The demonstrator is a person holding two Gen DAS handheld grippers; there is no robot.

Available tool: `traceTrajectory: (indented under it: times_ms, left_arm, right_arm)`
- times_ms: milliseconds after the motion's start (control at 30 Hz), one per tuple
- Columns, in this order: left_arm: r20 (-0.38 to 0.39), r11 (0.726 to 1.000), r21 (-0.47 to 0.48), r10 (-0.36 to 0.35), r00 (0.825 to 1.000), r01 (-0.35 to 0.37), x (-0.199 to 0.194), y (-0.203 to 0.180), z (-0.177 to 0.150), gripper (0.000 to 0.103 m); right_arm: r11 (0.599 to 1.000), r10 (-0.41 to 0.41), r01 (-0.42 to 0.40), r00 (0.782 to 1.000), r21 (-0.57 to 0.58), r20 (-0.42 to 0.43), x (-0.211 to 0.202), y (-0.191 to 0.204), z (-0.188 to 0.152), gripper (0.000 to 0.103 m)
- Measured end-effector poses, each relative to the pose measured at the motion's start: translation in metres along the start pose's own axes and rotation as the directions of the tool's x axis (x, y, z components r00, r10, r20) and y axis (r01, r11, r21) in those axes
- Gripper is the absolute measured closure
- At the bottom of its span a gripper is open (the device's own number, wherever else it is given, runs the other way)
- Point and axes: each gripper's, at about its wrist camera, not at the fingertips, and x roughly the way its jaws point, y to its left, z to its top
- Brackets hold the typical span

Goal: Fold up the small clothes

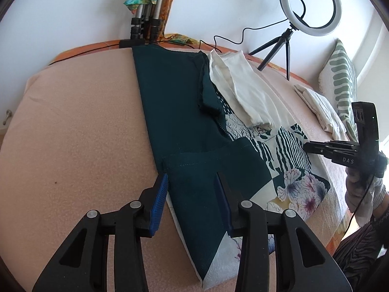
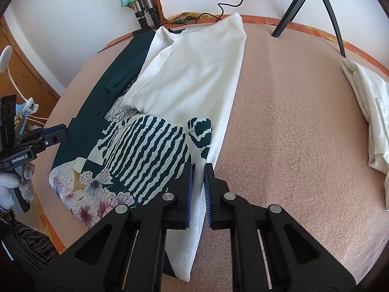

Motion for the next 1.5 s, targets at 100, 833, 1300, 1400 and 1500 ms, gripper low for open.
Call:
traceTrajectory:
  times_ms: [100, 833, 1300, 1400, 1500]
  left_arm:
    - [-0.018, 1.0, 0.001, -0.015, 1.0, 0.015, 0.007, -0.001, 0.0, 0.088]
    - [0.087, 0.999, -0.005, 0.045, 0.995, -0.045, -0.01, 0.009, 0.022, 0.085]
    - [0.098, 0.998, -0.035, -0.046, 0.994, 0.05, 0.011, 0.045, 0.093, 0.072]
    - [0.103, 0.997, -0.043, -0.053, 0.993, 0.058, 0.028, 0.055, 0.111, 0.072]
    - [0.088, 0.997, -0.042, -0.057, 0.994, 0.061, 0.049, 0.064, 0.128, 0.072]
  right_arm:
    - [1.0, 0.001, -0.001, 1.0, -0.002, 0.002, -0.001, 0.0, 0.0, 0.095]
    - [0.997, -0.078, 0.078, 0.997, -0.012, 0.03, -0.023, -0.005, 0.009, 0.099]
    - [0.991, 0.134, -0.131, 0.986, -0.039, 0.101, -0.018, -0.025, 0.115, 0.088]
    - [0.988, 0.147, -0.143, 0.987, -0.063, 0.069, 0.01, -0.023, 0.142, 0.088]
    - [0.986, 0.152, -0.149, 0.988, -0.069, 0.038, 0.04, -0.026, 0.163, 0.088]
